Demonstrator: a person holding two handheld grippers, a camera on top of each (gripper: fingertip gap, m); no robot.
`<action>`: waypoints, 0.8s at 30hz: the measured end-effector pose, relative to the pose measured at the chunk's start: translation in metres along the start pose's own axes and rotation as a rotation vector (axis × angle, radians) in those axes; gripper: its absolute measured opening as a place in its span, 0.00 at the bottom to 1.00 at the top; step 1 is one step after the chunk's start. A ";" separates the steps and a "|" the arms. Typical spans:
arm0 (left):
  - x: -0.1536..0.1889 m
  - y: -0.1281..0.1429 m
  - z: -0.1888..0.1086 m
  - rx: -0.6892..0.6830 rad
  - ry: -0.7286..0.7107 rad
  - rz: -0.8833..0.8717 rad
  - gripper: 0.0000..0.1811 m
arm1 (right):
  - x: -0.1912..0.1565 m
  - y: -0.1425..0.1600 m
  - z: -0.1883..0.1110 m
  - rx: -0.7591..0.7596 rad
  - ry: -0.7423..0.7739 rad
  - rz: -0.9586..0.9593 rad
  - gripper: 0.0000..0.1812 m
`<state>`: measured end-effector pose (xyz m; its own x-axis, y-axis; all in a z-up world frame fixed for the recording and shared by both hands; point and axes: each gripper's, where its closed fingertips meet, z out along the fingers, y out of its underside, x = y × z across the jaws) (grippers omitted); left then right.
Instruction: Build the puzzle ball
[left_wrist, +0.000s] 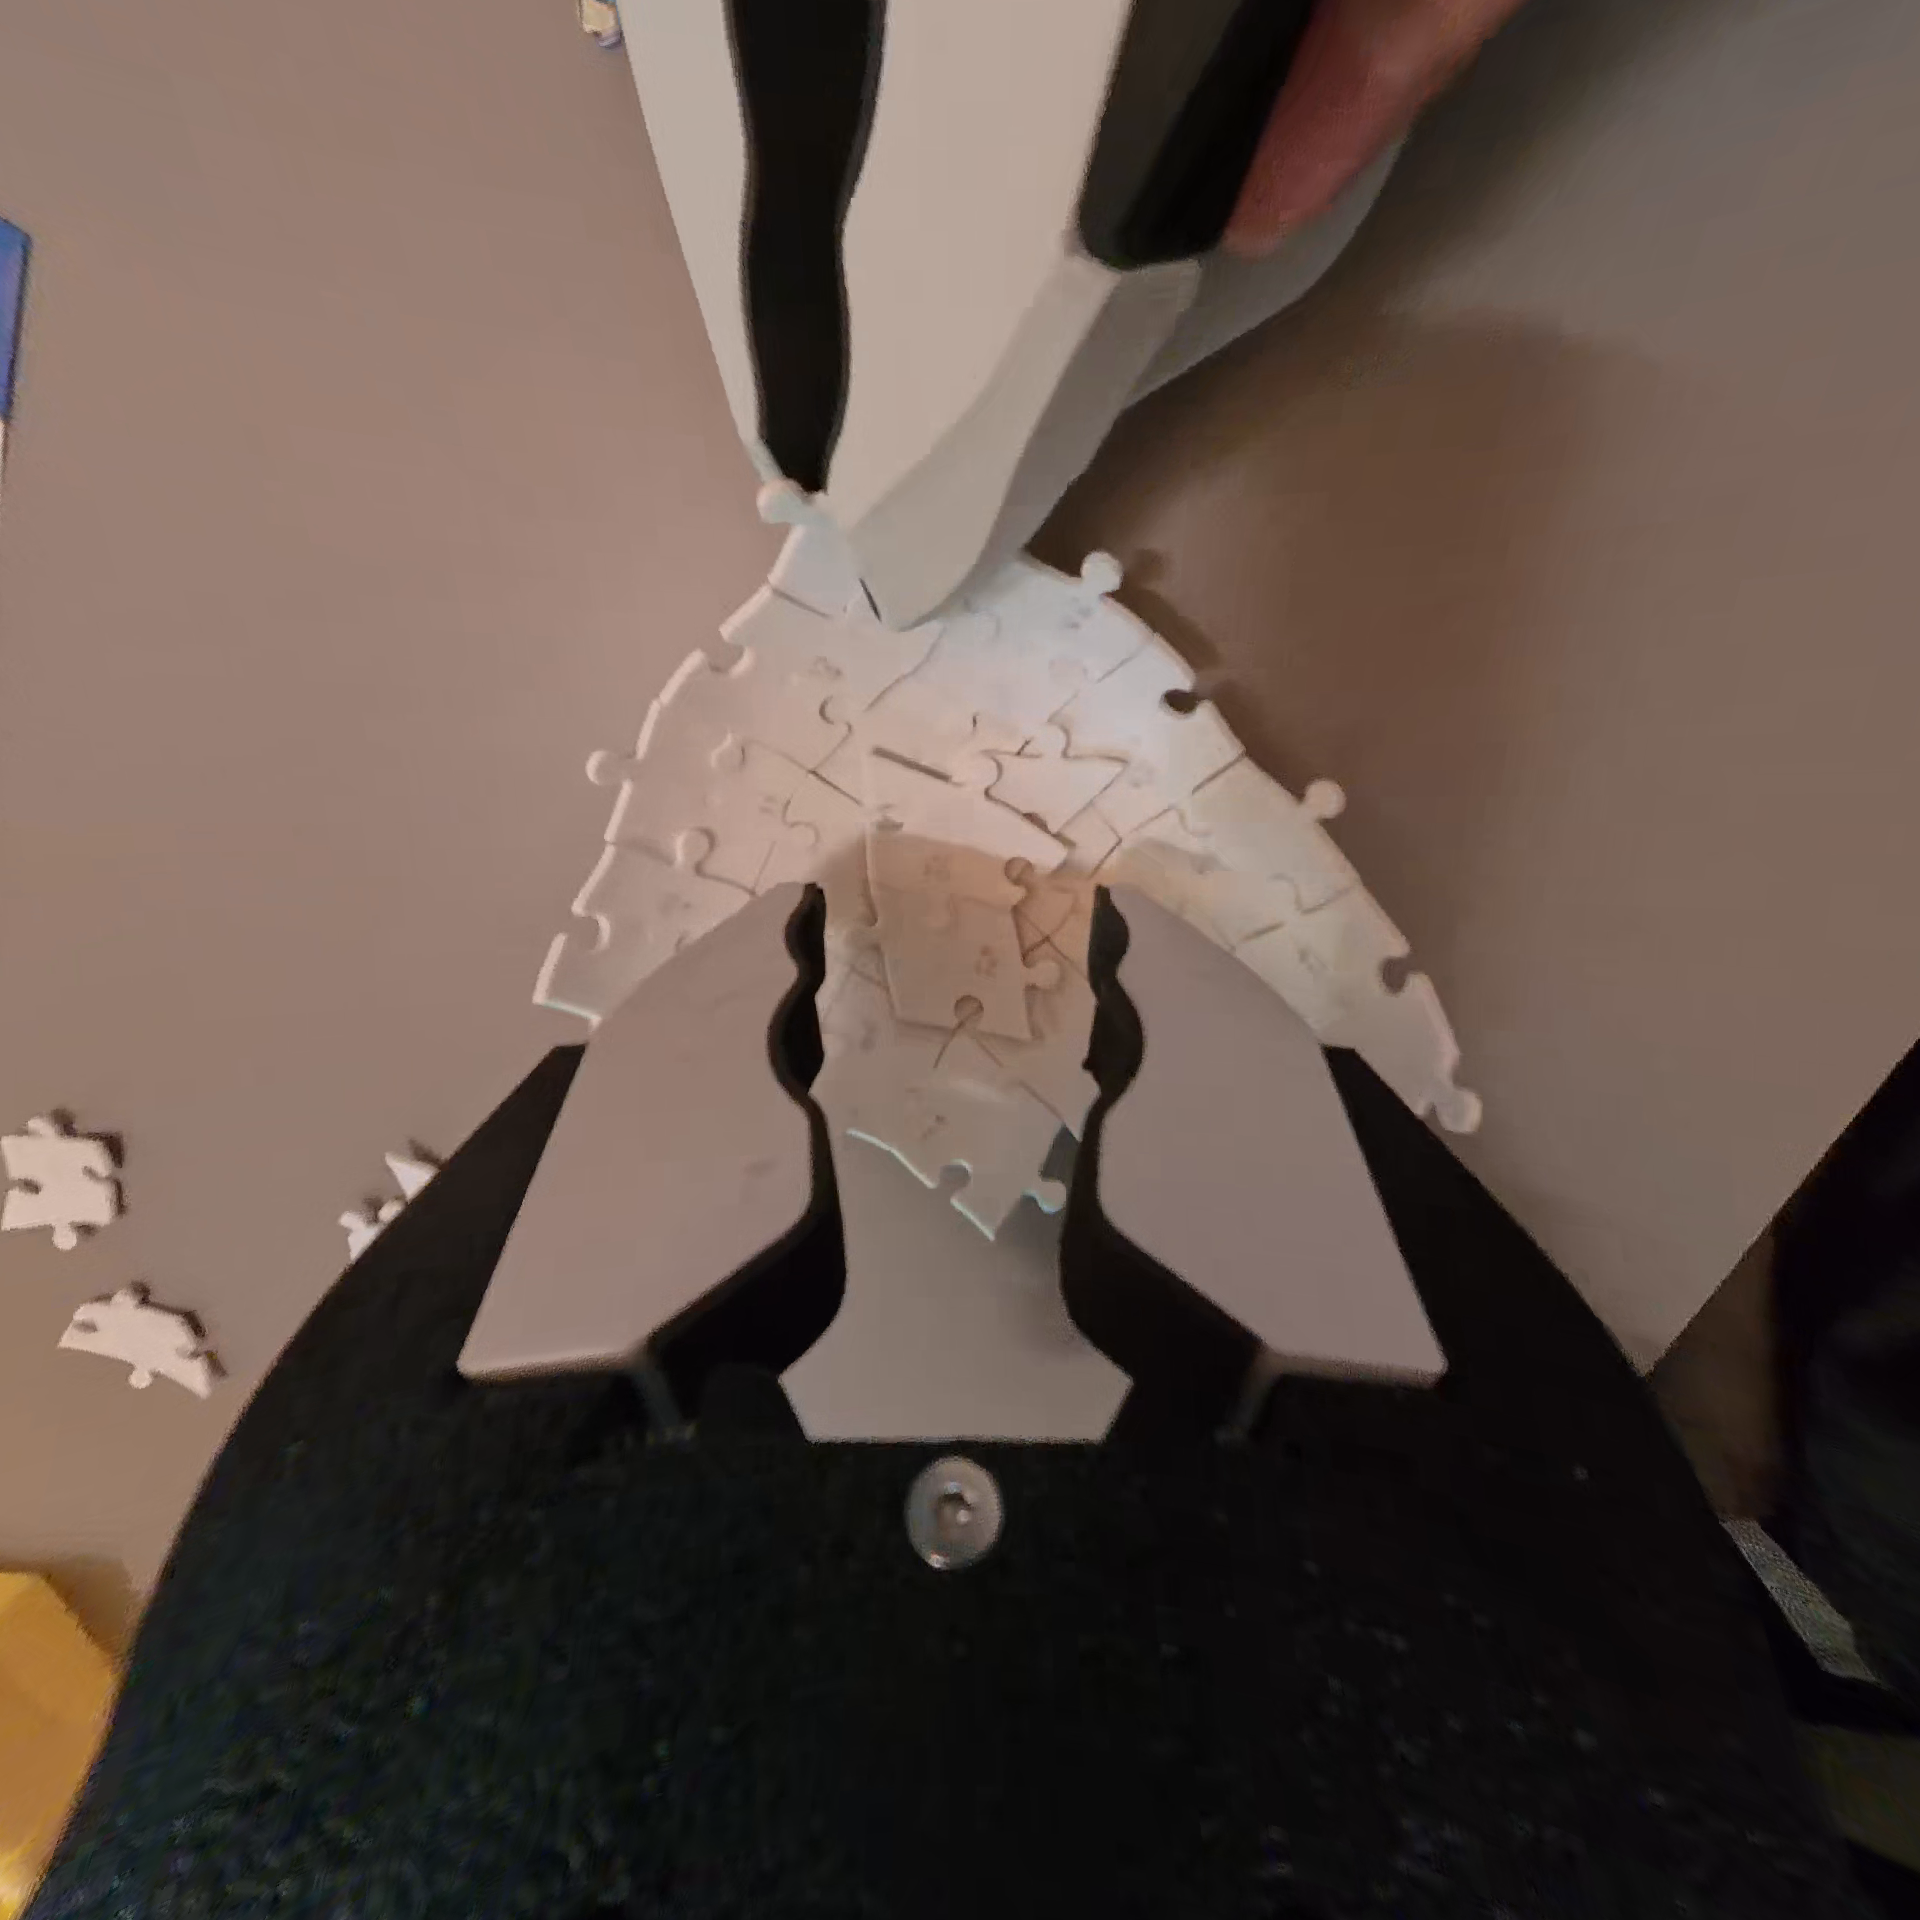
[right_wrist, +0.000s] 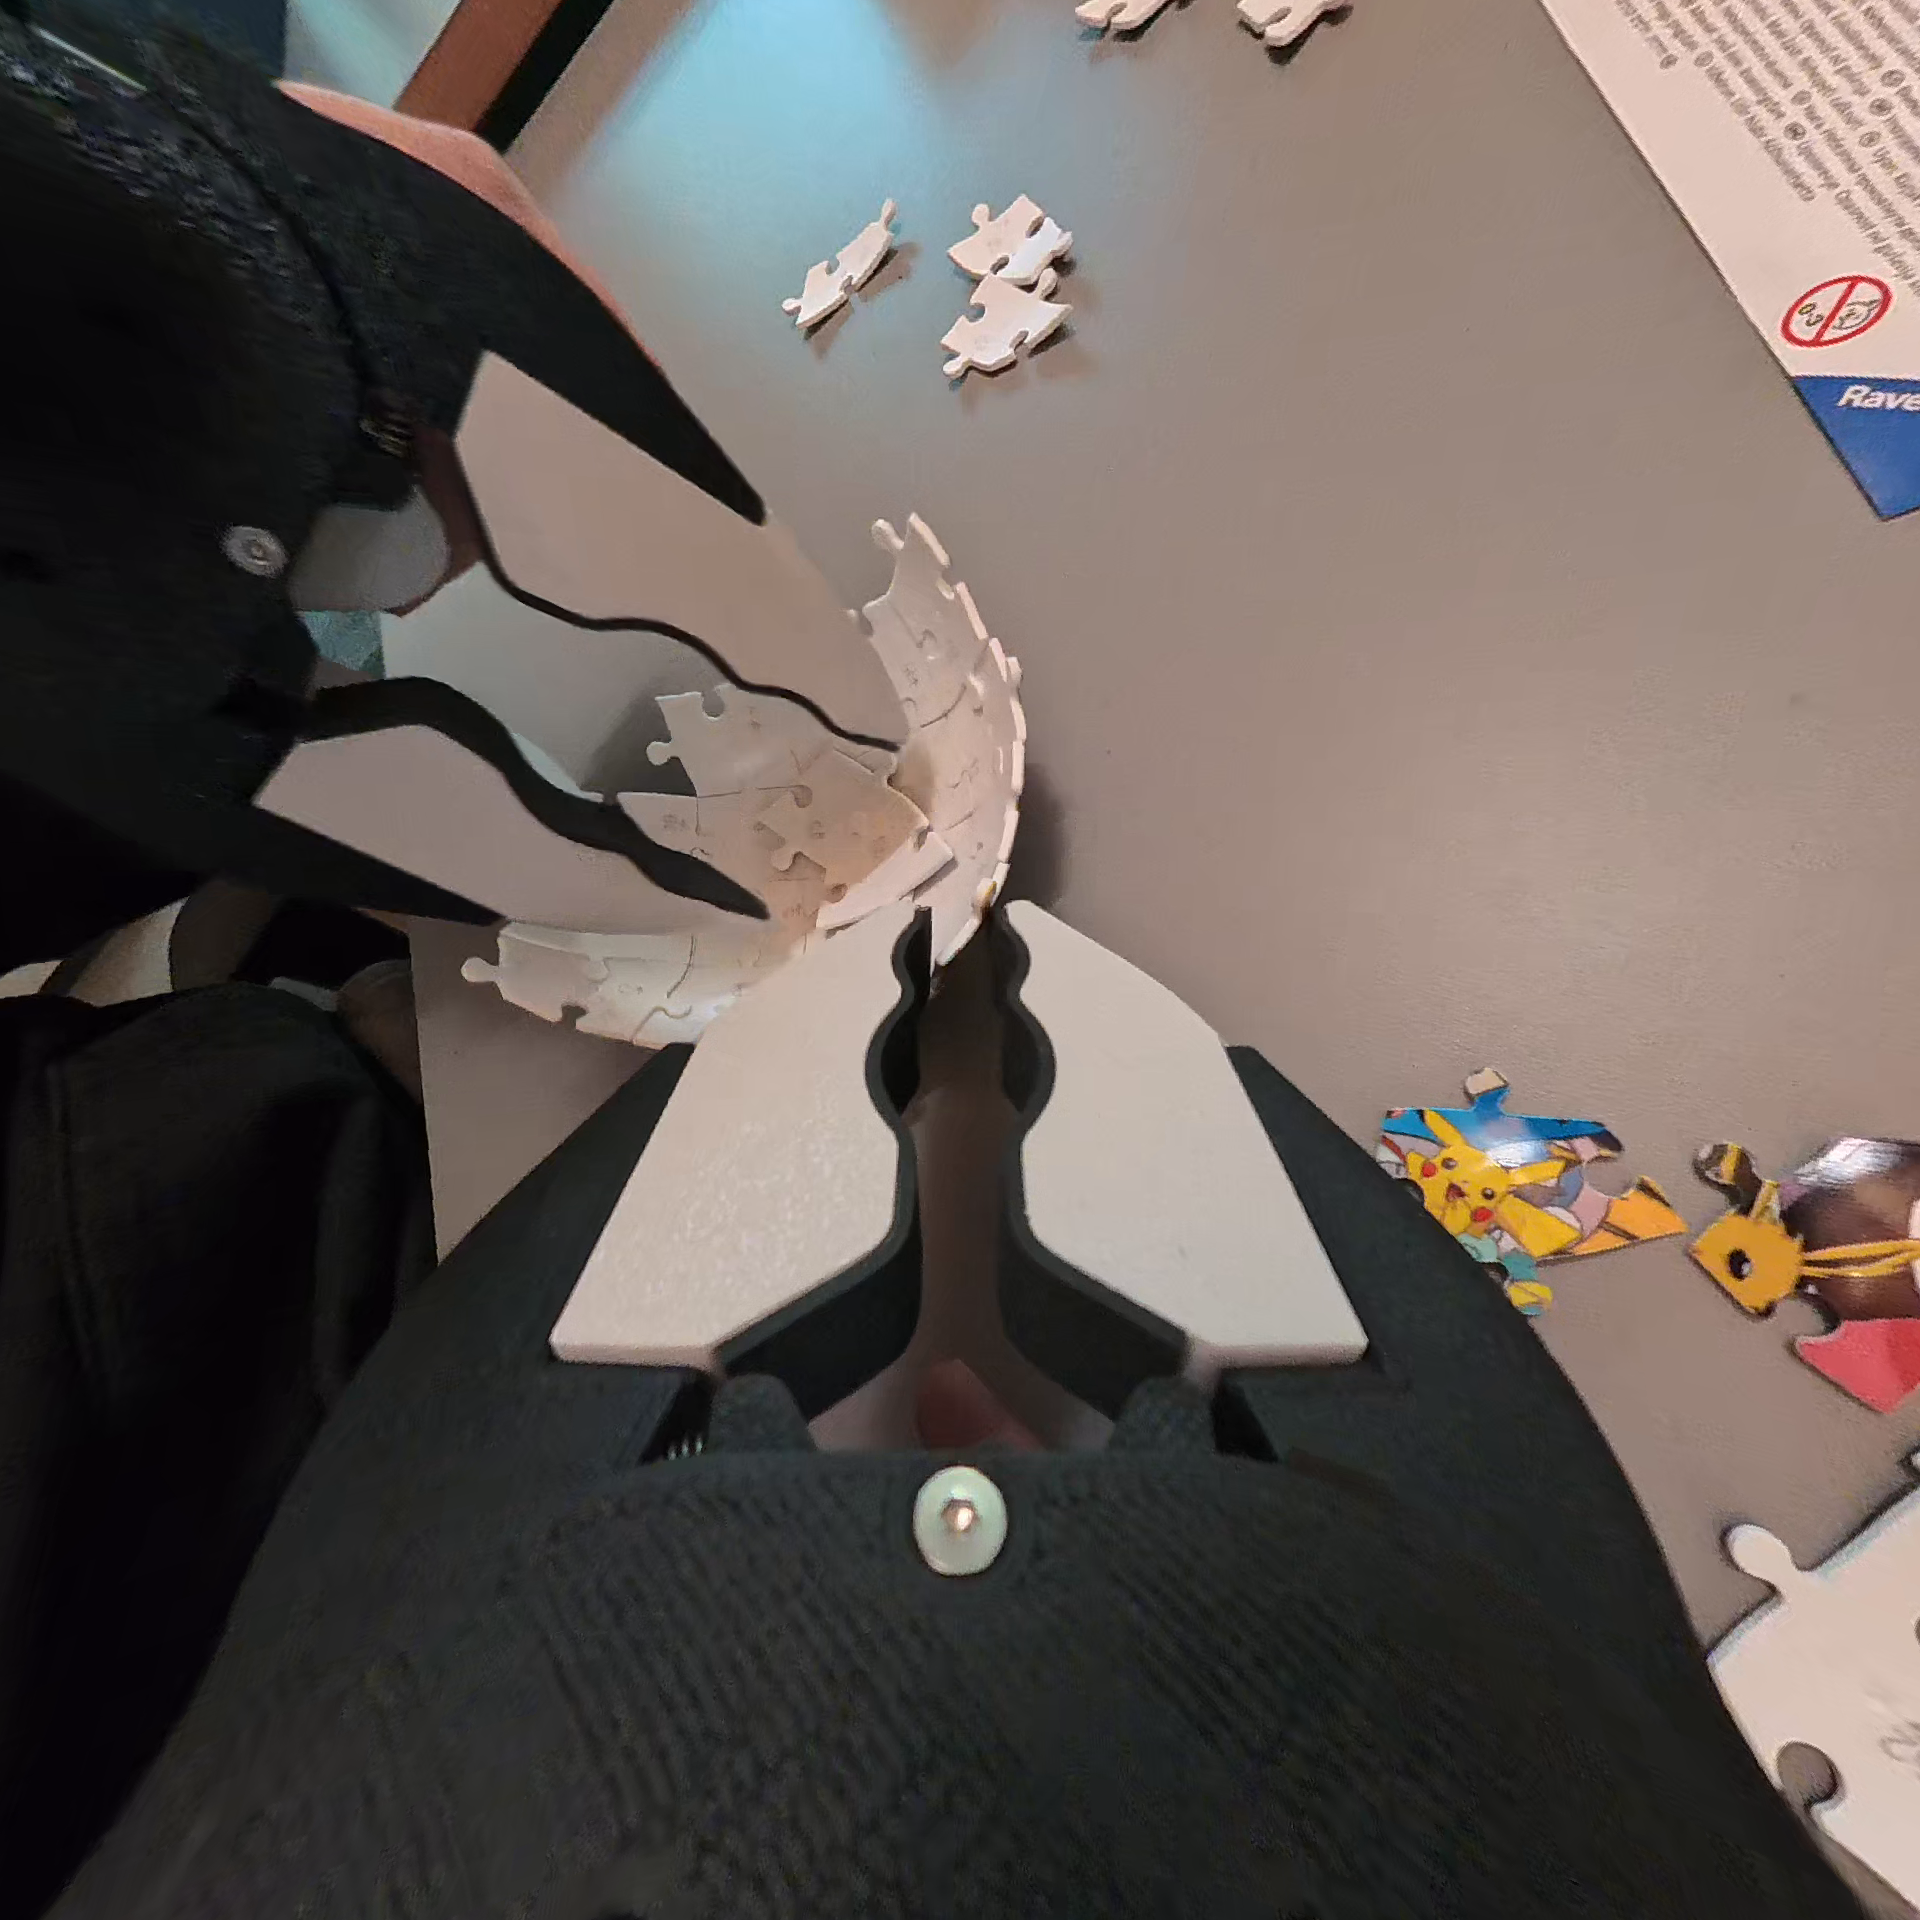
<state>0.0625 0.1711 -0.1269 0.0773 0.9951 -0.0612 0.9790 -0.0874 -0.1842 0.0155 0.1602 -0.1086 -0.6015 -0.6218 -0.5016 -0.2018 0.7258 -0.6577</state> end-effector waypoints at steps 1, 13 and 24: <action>0.001 -0.001 0.003 0.008 0.018 0.000 0.26 | 0.000 0.000 0.000 0.000 -0.003 0.001 0.06; 0.002 0.004 0.010 -0.014 0.071 -0.002 0.16 | -0.002 0.002 -0.001 -0.008 -0.030 0.010 0.13; -0.001 -0.001 -0.004 0.058 0.020 -0.011 0.16 | -0.002 -0.012 -0.039 0.076 -0.045 -0.035 0.28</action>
<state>0.0618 0.1703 -0.1222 0.0708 0.9967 -0.0391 0.9672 -0.0782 -0.2415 -0.0112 0.1642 -0.0774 -0.5597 -0.6602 -0.5008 -0.1620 0.6799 -0.7152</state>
